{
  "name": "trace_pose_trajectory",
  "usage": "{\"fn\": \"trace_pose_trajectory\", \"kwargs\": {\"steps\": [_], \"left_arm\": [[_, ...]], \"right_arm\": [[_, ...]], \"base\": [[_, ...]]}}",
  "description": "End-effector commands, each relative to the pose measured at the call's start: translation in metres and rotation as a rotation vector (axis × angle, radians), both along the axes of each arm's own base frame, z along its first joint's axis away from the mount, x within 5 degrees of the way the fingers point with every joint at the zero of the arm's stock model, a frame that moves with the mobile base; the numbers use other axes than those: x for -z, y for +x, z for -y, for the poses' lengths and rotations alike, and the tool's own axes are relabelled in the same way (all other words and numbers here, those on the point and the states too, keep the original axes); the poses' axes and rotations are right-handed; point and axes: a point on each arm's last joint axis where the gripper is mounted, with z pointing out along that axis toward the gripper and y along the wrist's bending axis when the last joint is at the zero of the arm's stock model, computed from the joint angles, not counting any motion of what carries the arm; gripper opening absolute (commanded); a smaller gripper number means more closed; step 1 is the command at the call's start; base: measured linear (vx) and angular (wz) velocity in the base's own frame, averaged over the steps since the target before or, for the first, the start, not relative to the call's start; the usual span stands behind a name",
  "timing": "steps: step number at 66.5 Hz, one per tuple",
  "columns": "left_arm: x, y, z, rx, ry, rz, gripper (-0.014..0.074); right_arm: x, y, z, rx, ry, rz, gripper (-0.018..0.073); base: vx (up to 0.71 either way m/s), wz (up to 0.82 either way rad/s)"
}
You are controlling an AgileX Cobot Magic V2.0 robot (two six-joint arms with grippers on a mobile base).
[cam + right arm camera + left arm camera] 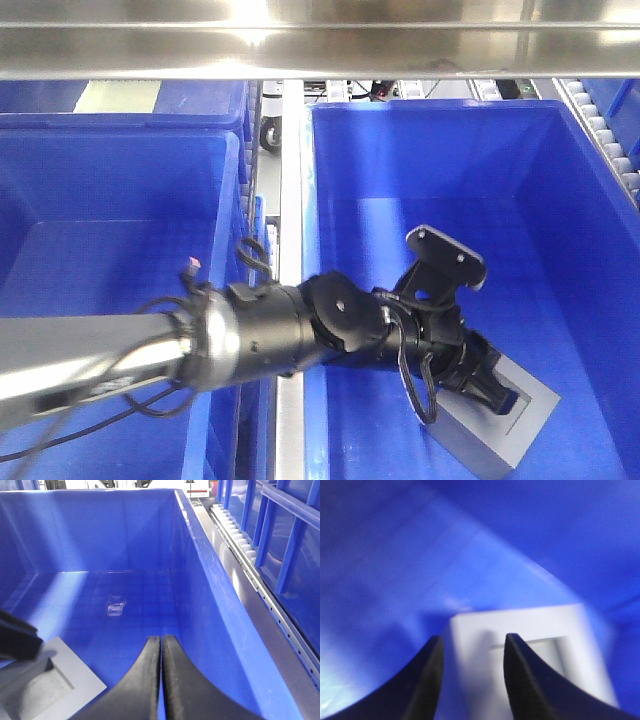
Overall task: Sort gray base to blue bin
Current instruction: 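Swing the left arm over the farther blue bin and lower the block, then open the left gripper to release the block and withdraw the arm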
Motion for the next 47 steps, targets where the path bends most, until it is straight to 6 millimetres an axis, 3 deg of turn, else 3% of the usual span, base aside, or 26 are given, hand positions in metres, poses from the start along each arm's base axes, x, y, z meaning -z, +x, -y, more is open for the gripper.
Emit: {"fn": "trace_pose_trajectory", "kwargs": {"steps": [1, 11, 18, 47], "left_arm": [[-0.055, -0.007, -0.005, -0.01, -0.12, 0.055, 0.0252], [-0.074, -0.016, -0.021, -0.036, -0.142, 0.097, 0.0108], [-0.083, -0.028, -0.044, -0.038, -0.112, 0.169, -0.0009], [-0.106, -0.084, -0.135, -0.139, -0.137, 0.332, -0.0008]], "right_arm": [[-0.001, 0.002, 0.0, 0.002, -0.017, 0.02, -0.0005], [-0.001, 0.002, 0.0, 0.002, -0.017, 0.02, -0.0005], [-0.001, 0.002, 0.0, 0.002, -0.017, 0.02, -0.0005], [-0.001, 0.002, 0.0, 0.002, -0.017, 0.02, -0.0005]], "base": [[0.0, 0.0], [0.0, 0.0], [0.0, 0.0], [0.0, 0.0]]}}
